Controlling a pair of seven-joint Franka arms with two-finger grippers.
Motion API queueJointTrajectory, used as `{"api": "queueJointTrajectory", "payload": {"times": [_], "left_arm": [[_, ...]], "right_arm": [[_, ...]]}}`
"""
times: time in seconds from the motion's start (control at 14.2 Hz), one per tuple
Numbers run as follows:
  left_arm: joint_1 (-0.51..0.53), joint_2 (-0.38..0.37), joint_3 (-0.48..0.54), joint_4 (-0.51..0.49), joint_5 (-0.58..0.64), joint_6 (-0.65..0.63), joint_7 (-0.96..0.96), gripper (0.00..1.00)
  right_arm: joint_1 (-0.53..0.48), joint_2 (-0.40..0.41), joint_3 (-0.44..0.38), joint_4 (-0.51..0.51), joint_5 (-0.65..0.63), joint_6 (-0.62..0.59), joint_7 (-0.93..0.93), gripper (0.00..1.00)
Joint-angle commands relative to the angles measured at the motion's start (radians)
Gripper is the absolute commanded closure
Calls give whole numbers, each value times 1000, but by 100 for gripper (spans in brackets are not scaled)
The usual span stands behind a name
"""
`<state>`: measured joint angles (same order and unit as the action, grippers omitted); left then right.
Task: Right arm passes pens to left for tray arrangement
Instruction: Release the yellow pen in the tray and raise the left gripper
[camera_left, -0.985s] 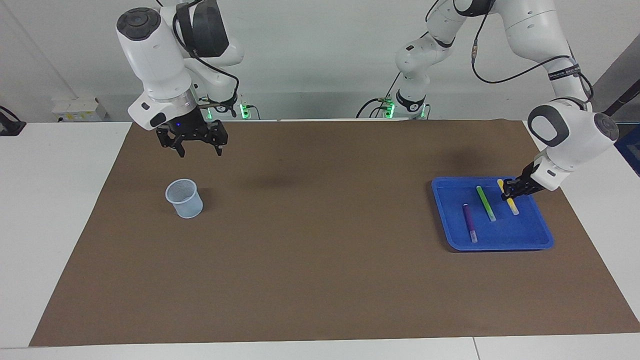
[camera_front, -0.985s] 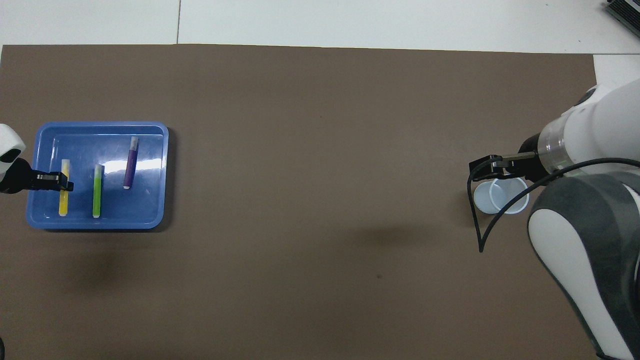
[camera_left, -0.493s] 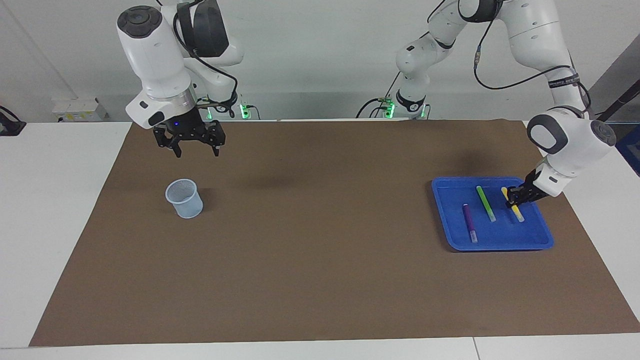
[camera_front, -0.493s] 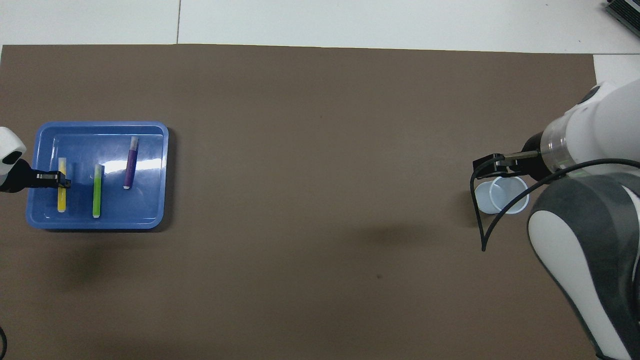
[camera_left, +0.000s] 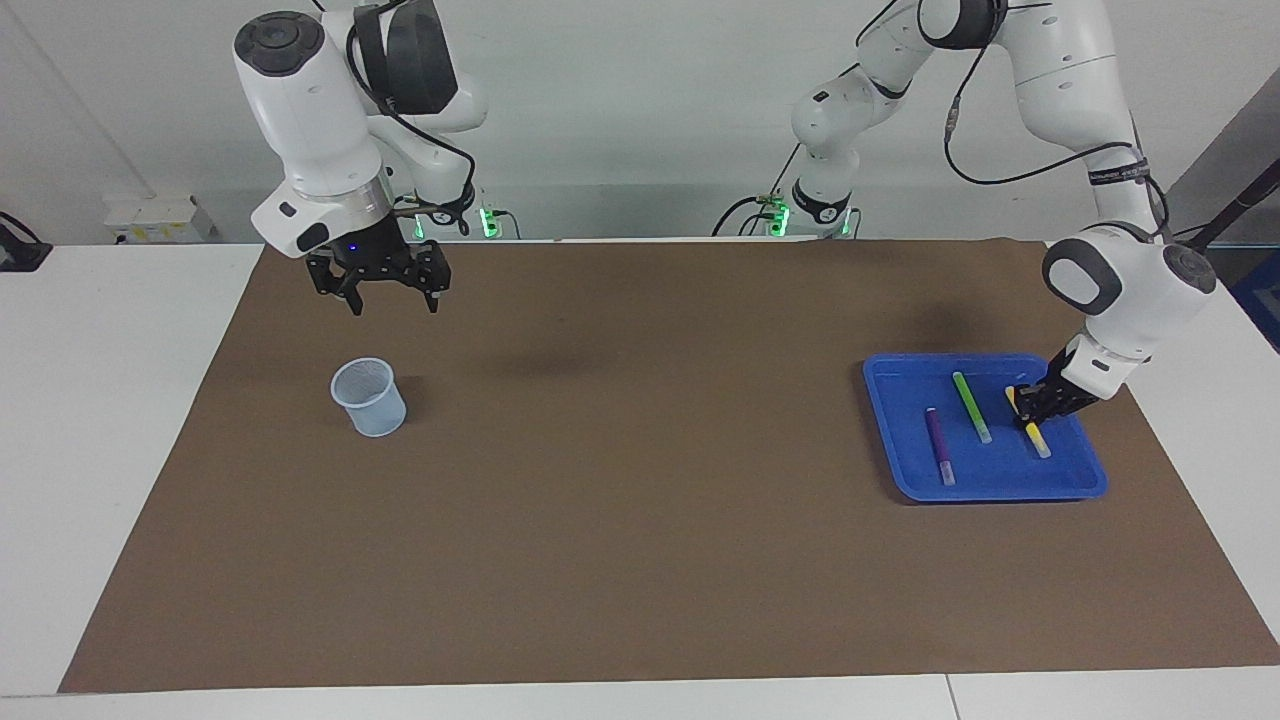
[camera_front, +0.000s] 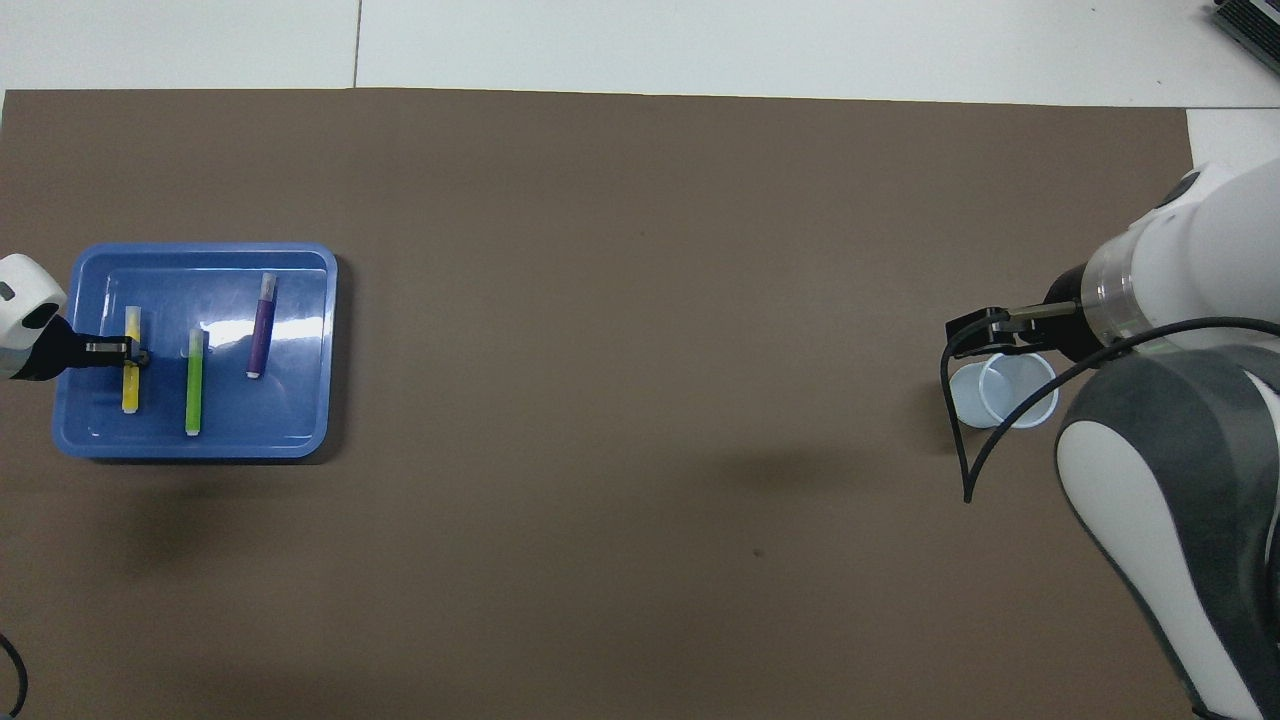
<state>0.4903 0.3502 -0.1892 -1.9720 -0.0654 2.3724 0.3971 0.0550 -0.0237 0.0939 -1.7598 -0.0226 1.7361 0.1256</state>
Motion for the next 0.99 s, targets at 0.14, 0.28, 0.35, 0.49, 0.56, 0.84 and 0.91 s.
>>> {"api": "queueJointTrajectory", "payload": {"times": [0.14, 0.28, 0.35, 0.49, 0.56, 0.84, 0.91], "left_arm": [[-3, 1, 1, -15, 16, 44, -3, 17], [-3, 1, 1, -8, 15, 42, -4, 0], [-4, 1, 1, -7, 15, 42, -4, 0], [-4, 1, -1, 7, 9, 24, -4, 0], [-4, 1, -1, 15, 7, 12, -6, 0], [-19, -3, -1, 110, 4, -128, -32, 0], [-29, -8, -1, 136, 4, -166, -58, 0]], "right_arm": [[2, -12, -22, 31, 4, -23, -20, 0], [3, -12, -20, 31, 6, -21, -20, 0], [3, -12, -22, 31, 6, -21, -20, 0], [3, -12, -20, 31, 6, -21, -20, 0], [3, -12, -20, 31, 6, -21, -20, 0], [3, -12, -20, 29, 6, -23, -20, 0], [3, -12, -20, 29, 6, -23, -20, 0]]}}
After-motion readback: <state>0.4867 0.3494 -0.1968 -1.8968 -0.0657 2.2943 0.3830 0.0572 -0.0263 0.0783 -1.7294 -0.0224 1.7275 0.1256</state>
